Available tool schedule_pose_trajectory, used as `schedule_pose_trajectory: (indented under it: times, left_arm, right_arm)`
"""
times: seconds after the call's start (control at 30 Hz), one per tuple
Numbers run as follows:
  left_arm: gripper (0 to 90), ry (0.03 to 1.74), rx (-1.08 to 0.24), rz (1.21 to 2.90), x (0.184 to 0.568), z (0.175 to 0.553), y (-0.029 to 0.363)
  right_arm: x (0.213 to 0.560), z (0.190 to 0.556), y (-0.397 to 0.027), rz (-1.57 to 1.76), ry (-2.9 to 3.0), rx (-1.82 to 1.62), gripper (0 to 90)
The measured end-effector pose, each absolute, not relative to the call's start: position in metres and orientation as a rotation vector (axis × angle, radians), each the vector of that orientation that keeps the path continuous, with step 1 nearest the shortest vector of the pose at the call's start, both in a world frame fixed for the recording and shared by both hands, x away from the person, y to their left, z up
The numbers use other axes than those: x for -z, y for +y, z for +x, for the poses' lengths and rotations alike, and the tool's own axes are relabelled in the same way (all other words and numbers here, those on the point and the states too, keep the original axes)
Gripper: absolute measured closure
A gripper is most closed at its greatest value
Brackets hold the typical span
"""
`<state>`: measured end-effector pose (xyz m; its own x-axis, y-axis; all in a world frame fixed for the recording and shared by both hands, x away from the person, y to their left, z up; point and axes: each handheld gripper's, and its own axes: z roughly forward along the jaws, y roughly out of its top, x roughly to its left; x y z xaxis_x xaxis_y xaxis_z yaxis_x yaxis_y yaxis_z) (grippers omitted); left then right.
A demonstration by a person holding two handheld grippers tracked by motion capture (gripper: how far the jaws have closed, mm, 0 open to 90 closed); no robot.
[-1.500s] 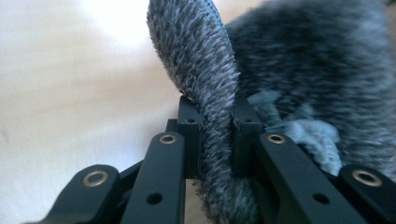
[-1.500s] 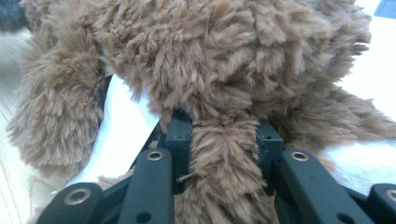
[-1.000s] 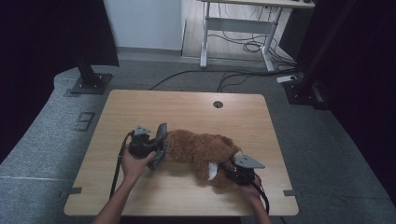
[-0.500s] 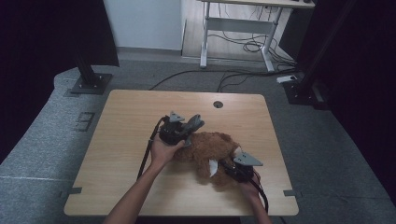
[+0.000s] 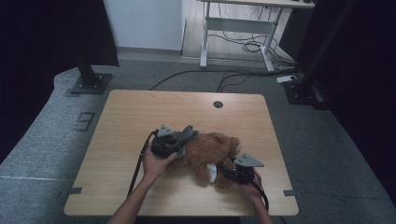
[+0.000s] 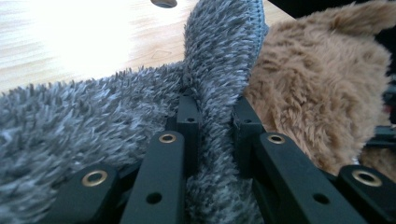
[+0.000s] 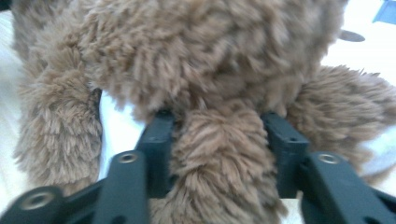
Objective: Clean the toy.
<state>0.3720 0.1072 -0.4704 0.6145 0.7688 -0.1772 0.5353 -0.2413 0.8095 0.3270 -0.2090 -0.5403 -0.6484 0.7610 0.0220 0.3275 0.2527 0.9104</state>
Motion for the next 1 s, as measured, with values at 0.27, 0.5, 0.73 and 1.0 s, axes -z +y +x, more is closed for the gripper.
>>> schedule_pose_trajectory:
  times: [0.27, 0.5, 0.73, 1.0]
  left_arm:
    - [77.6, 1.024, -0.27, 1.862, 0.477, 0.351, 0.119]
    - [77.6, 0.988, -0.27, 1.861, 0.481, 0.334, 0.116]
    - [77.4, 0.978, -0.208, 1.824, 0.486, 0.326, 0.121]
    - [77.2, 0.964, -0.23, 1.8, 0.486, 0.327, 0.118]
  right_arm:
    - [0.518, 0.323, -0.221, 1.105, 2.06, -1.543, 21.5]
    - [0.506, 0.332, -0.198, 1.078, 2.122, -1.538, 12.9]
    - [0.513, 0.34, -0.184, 1.107, 2.193, -1.412, 27.2]
    - [0.519, 0.335, -0.187, 1.036, 2.198, -1.372, 50.0]
